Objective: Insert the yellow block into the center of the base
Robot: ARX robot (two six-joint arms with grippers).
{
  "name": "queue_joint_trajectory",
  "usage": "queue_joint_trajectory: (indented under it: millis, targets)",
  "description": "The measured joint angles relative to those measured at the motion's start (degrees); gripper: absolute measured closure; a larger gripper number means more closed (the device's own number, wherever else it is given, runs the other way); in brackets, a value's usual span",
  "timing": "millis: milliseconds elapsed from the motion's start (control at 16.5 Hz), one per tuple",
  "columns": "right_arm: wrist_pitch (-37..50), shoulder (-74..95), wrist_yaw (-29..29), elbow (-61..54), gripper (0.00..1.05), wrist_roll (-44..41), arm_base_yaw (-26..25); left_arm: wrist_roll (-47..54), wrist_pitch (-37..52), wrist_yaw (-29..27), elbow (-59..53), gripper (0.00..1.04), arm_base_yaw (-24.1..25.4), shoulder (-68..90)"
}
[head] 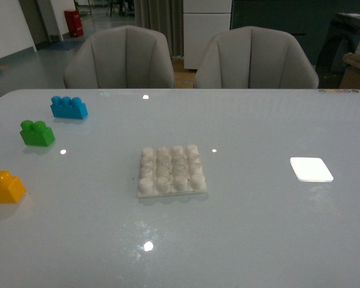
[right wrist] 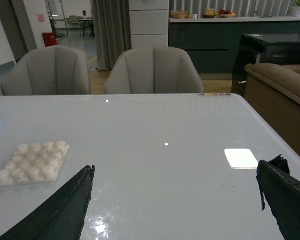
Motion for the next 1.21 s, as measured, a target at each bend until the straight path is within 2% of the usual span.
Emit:
queue_joint_trajectory:
  millis: [121, 242, 424, 484, 605, 787, 968, 1210]
  targets:
    - [0.0, 0.0, 0.0, 0.0, 0.06, 0.0, 0.0, 0.1, 6.8, 5.4, 0.2, 0.07, 4.0, 5.9]
    - [0.1, 0.0, 0.0, 0.0, 0.06, 0.0, 0.0, 2.2, 19.9, 12.1, 0.2, 0.07, 7.7, 18.3]
    - [0.0, 0.0, 0.0, 0.0, 0.06, 0.0, 0.0, 7.9, 44.3, 19.2, 10.0, 0.07, 10.0, 51.3]
    - [0.0, 0.0, 0.0, 0.0, 0.06, 0.0, 0.0, 10.1, 47.7, 20.3, 15.7, 0.07, 10.3, 61.9]
    - [0.0, 0.0, 0.0, 0.0, 0.06, 0.0, 0.0, 14.2, 44.7, 21.9, 25.7, 0.07, 11.6, 78.8]
    - [0.0, 0.0, 0.0, 0.0, 0.06, 0.0, 0.0, 18.6, 36.6, 24.9, 38.7, 0.07, 16.5, 94.1]
    - [0.0, 0.0, 0.0, 0.0, 0.06, 0.0, 0.0, 22.1, 31.5, 28.9, 42.0, 0.07, 19.6, 96.8]
    - [0.0, 0.0, 0.0, 0.0, 0.06, 0.0, 0.0, 21.9, 31.4, 32.3, 42.4, 0.07, 20.9, 99.7]
